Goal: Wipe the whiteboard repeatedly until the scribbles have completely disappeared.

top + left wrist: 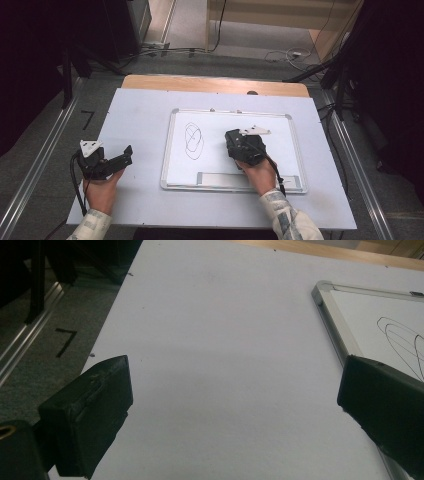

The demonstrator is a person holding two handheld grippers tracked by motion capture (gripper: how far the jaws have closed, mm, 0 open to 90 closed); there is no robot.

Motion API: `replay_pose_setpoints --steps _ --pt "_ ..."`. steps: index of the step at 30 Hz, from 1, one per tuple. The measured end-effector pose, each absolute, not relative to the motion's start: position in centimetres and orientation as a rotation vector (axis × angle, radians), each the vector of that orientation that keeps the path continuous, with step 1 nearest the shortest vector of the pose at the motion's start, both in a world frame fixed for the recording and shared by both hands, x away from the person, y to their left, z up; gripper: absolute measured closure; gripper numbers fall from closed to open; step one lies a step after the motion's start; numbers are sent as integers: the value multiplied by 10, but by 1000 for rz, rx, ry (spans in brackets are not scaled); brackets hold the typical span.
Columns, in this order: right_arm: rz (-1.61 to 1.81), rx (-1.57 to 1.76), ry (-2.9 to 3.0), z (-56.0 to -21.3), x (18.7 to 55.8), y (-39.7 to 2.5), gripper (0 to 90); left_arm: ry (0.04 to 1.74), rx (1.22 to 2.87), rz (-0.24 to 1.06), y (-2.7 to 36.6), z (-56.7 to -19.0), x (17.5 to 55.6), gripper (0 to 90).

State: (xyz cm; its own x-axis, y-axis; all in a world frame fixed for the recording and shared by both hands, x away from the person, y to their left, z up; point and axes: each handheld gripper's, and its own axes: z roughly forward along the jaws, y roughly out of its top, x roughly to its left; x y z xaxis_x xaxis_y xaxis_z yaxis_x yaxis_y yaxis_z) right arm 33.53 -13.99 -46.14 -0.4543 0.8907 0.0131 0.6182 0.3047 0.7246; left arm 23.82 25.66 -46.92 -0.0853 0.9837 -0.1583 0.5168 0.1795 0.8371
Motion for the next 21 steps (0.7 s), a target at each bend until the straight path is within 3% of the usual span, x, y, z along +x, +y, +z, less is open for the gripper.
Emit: replay_pose_setpoints --steps 21 --pt "972 1305 2240 -467 337 -99 368 1704 1434 780 258 -469 238 18"
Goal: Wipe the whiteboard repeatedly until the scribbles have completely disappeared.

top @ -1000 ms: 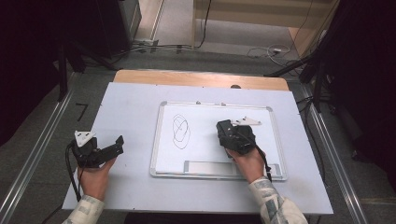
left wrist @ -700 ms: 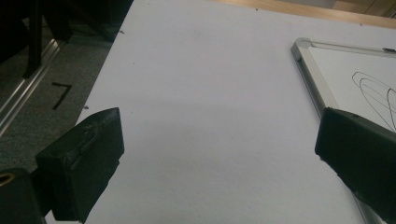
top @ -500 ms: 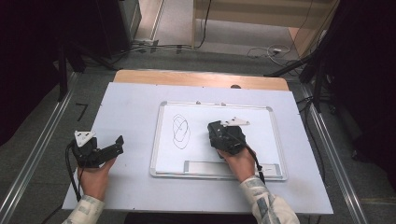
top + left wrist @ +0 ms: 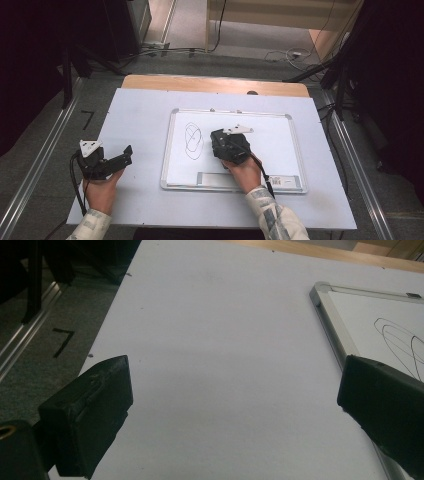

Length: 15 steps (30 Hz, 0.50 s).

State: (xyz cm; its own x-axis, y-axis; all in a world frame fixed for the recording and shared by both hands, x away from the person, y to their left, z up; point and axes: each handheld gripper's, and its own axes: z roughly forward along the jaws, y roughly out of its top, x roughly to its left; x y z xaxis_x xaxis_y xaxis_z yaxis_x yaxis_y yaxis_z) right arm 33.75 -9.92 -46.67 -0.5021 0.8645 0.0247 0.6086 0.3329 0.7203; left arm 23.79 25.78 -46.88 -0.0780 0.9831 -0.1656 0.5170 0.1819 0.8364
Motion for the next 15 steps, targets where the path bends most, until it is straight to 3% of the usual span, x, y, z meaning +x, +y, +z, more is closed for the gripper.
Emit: replay_pose_setpoints --steps 15 --pt "967 1254 2281 -469 338 -70 367 1700 1431 775 258 -469 237 18"
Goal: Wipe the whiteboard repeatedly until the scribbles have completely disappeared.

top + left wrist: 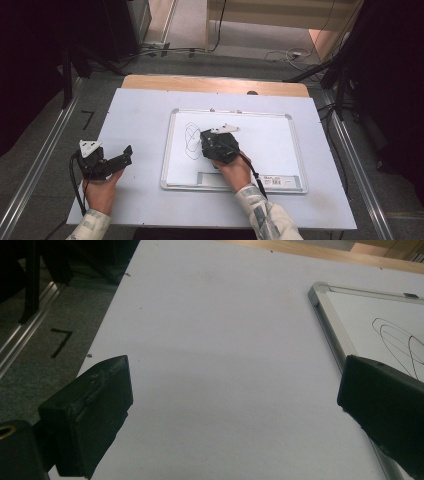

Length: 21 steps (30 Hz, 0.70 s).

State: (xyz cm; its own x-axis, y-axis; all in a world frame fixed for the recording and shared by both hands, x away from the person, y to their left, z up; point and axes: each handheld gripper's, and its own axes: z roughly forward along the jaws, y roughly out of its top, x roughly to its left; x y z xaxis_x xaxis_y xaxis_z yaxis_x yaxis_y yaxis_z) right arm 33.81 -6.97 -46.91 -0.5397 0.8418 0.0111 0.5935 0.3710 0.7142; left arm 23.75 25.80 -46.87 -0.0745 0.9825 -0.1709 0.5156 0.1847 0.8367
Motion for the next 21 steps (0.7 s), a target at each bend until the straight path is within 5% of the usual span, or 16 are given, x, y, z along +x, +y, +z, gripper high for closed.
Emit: replay_pose_setpoints --steps 21 --pt "868 1236 2321 -488 347 -50 361 1695 1435 775 258 -469 238 18"
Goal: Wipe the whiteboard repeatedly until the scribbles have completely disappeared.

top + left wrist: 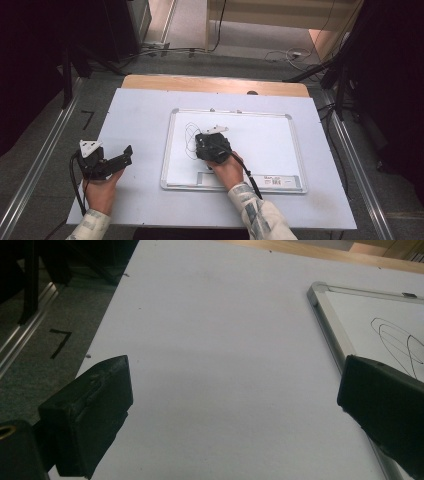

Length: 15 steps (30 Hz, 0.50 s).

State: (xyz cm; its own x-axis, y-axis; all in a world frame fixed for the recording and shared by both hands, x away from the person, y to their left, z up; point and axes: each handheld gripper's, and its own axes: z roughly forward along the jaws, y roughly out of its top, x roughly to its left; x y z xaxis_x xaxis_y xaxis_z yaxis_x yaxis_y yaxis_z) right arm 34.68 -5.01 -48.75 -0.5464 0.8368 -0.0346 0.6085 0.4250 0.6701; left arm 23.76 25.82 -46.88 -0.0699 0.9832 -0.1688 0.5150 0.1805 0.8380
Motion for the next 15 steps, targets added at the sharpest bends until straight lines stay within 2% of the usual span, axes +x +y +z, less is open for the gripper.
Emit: replay_pose_setpoints --steps 15 --pt "875 1214 2329 -488 341 -37 360 1691 1438 776 257 -469 239 18"
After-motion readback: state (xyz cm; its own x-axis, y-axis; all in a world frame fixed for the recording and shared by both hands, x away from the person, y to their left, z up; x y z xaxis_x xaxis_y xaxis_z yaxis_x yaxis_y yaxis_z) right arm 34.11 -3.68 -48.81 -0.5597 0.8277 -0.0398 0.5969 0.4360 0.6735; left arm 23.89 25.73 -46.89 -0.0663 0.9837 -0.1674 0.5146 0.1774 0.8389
